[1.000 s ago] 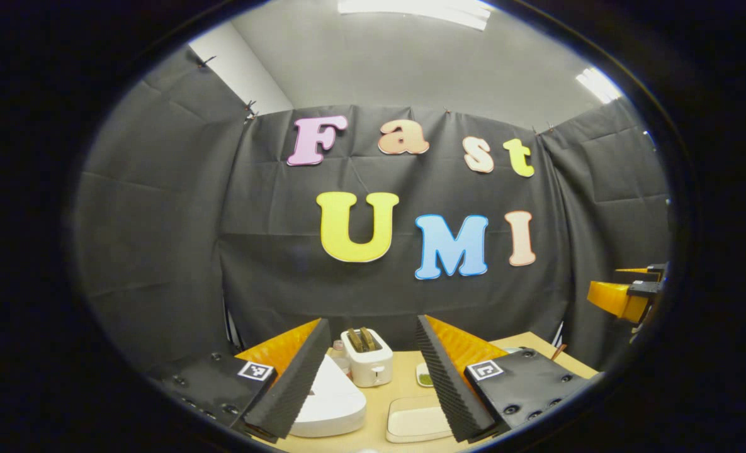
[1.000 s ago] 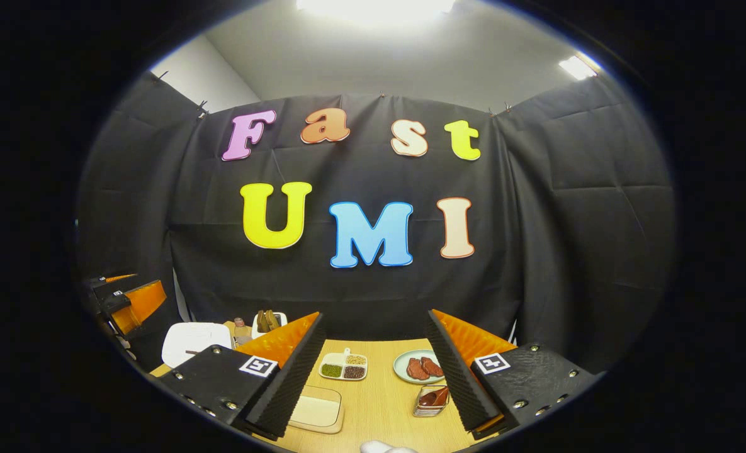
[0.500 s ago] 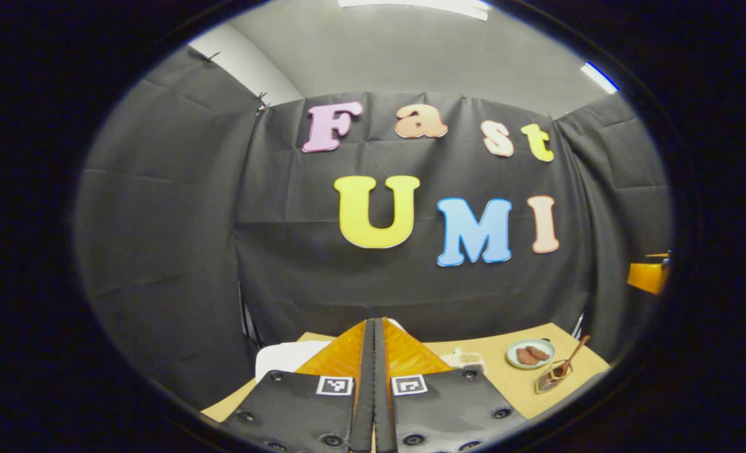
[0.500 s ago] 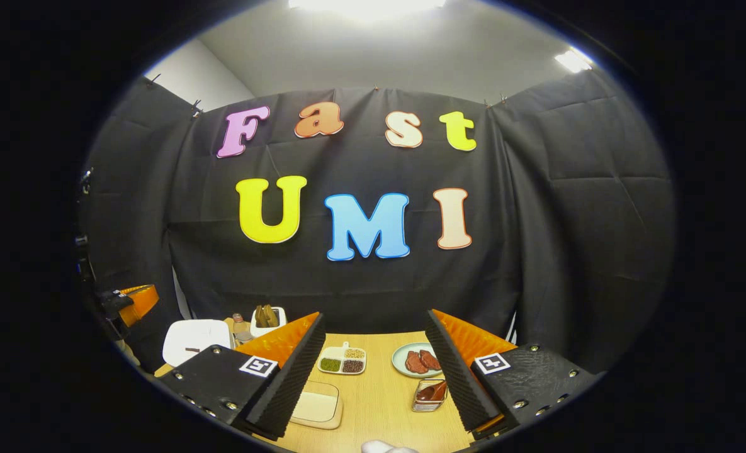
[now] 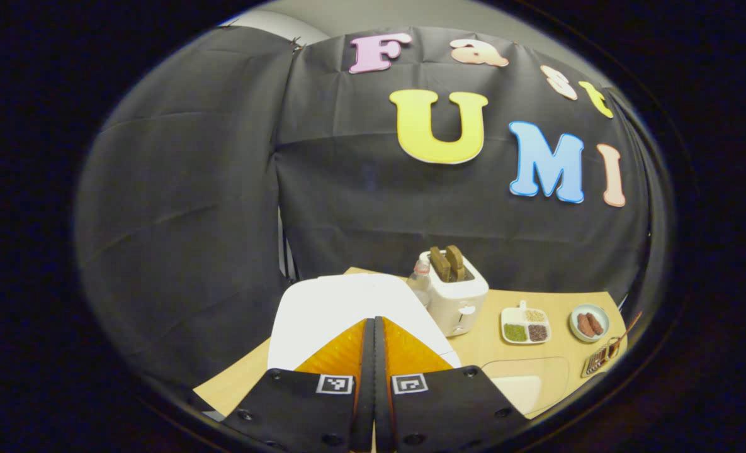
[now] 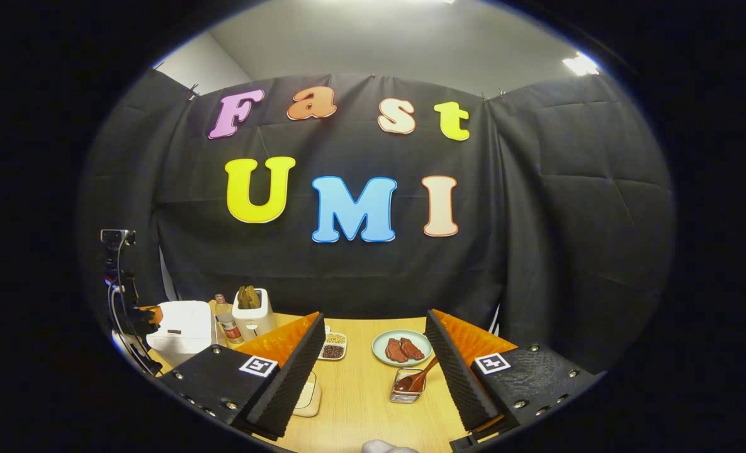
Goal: Close the left gripper, press the button to open the rice cooker; take a wooden spoon from the chopstick holder with the right hand, scoop a spoonful of rice and pour it into the rice cooker, then put the wooden spoon back into the chopstick holder.
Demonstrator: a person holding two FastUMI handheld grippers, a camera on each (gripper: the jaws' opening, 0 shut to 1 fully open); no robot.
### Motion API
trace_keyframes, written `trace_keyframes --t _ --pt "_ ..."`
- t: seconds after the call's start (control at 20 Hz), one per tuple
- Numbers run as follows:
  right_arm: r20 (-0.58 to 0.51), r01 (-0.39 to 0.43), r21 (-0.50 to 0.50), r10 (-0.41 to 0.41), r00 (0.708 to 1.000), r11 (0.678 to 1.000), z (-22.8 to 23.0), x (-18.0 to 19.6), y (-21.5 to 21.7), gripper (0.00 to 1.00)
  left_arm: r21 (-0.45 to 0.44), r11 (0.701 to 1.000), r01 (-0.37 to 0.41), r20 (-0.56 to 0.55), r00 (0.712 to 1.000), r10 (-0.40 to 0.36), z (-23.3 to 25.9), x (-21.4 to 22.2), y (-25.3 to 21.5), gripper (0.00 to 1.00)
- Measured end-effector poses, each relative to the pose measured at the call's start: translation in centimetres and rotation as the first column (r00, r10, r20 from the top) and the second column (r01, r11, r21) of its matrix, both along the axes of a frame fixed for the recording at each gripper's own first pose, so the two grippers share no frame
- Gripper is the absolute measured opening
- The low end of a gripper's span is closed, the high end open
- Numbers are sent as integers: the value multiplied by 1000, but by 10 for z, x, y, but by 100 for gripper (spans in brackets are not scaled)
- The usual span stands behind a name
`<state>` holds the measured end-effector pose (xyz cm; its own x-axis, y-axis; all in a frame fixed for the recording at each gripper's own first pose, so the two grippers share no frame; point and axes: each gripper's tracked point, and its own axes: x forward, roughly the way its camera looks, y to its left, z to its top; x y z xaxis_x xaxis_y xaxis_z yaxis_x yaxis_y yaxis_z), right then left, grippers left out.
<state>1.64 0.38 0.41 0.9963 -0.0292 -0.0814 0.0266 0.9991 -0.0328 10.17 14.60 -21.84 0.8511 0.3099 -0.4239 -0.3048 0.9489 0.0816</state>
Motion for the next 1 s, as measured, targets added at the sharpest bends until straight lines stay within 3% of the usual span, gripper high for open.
trace_keyframes --t 0.35,0.5,0.85,1.0 --pt "-60 8 20 -7 998 1000 -20 -1 -9 98 -29 997 -65 -164 985 59 -76 0 16 9" --pt "-84 -11 41 14 996 999 -33 -2 -4 98 27 998 -65 -155 986 68 -71 2 17 8" --pt "-115 -38 78 47 992 996 -46 -3 5 98 -79 993 -85 -228 972 65 -76 4 21 9" --pt "-125 -48 86 59 990 995 -52 -3 9 98 -62 996 -67 -218 975 52 -73 8 23 10"
